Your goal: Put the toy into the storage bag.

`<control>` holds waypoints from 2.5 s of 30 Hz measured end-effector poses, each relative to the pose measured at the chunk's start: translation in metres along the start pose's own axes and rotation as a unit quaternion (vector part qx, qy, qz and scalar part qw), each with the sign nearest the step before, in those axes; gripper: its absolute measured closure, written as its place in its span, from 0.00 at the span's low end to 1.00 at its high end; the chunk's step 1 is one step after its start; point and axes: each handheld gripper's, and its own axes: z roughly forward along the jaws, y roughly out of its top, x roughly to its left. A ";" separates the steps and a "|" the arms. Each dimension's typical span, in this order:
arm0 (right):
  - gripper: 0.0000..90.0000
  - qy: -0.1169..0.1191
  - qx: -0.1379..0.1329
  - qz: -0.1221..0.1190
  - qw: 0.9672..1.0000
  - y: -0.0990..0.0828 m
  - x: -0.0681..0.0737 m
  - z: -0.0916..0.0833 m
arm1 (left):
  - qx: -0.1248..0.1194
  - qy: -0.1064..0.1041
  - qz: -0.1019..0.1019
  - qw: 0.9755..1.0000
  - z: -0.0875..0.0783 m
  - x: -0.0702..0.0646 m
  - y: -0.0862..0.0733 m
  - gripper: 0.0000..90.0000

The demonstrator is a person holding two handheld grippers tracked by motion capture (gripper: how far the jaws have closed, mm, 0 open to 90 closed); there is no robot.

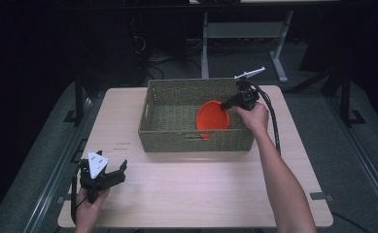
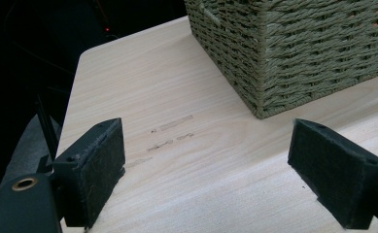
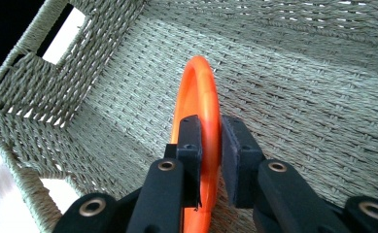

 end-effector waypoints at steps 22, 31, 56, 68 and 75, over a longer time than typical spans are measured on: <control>0.72 0.033 -0.030 -0.004 0.999 -0.001 0.005 -0.020 | 0.002 -0.001 0.000 1.000 0.001 -0.002 0.001 0.14; 0.64 0.050 -0.020 -0.012 0.998 -0.001 0.005 -0.019 | 0.003 0.001 -0.001 1.000 0.002 -0.002 0.000 0.14; 0.43 0.080 -0.015 -0.029 0.996 -0.014 0.012 -0.025 | 0.000 -0.004 0.001 1.000 0.003 -0.004 0.001 0.14; 0.40 0.088 -0.009 -0.043 0.995 -0.017 0.022 -0.032 | 0.001 -0.003 0.003 1.000 0.003 -0.004 0.001 0.14; 0.39 0.092 -0.013 -0.047 0.995 -0.026 0.022 -0.037 | 0.001 -0.004 0.004 1.000 0.003 -0.005 0.002 0.14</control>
